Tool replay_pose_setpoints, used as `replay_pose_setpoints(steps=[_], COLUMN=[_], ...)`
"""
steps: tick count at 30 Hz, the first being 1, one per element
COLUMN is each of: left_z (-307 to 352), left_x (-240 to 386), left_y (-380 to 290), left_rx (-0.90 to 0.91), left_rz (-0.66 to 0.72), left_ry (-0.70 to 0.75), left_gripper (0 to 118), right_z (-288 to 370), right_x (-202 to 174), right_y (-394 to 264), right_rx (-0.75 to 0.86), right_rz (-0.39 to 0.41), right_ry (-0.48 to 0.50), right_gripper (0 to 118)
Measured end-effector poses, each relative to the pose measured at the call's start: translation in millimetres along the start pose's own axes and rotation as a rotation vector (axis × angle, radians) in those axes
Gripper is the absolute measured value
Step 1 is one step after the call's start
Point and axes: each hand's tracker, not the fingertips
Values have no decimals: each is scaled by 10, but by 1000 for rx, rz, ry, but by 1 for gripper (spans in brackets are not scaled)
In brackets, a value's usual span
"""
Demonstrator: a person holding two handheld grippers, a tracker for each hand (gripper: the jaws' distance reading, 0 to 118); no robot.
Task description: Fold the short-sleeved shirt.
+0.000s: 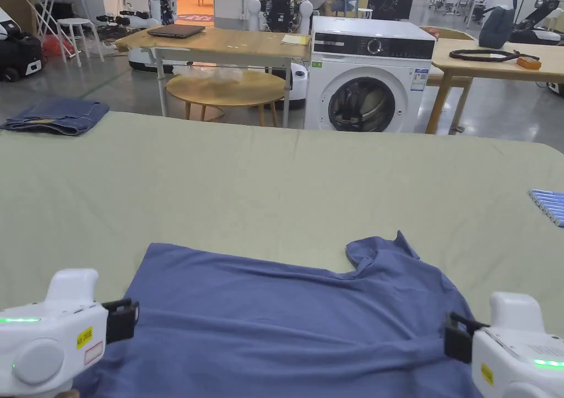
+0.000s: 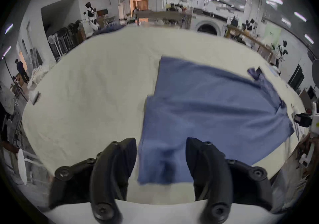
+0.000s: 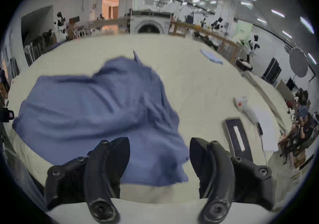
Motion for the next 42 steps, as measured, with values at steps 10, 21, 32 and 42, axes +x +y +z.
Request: replay_pose_setpoints(steps=[10,21,32,42], left_z=[292,-215,-1940,-2768], left_x=[509,200,-449,-288], left_y=[221,634,1288,1236], left_rx=[348,172,-283,-486], left_rz=[-48,-2,86,-20], left_ry=[14,-2,-110,-25], left_gripper=[51,0,0,67], right_z=[166,-40,-465,-633], right_x=[-600,-739,-632,-461], right_y=[206,161,82,4], right_rx=[279,226,101,21], right_rz=[-40,-43,-26,-5], right_ry=[72,119,88,34], right_gripper=[64,0,0,0])
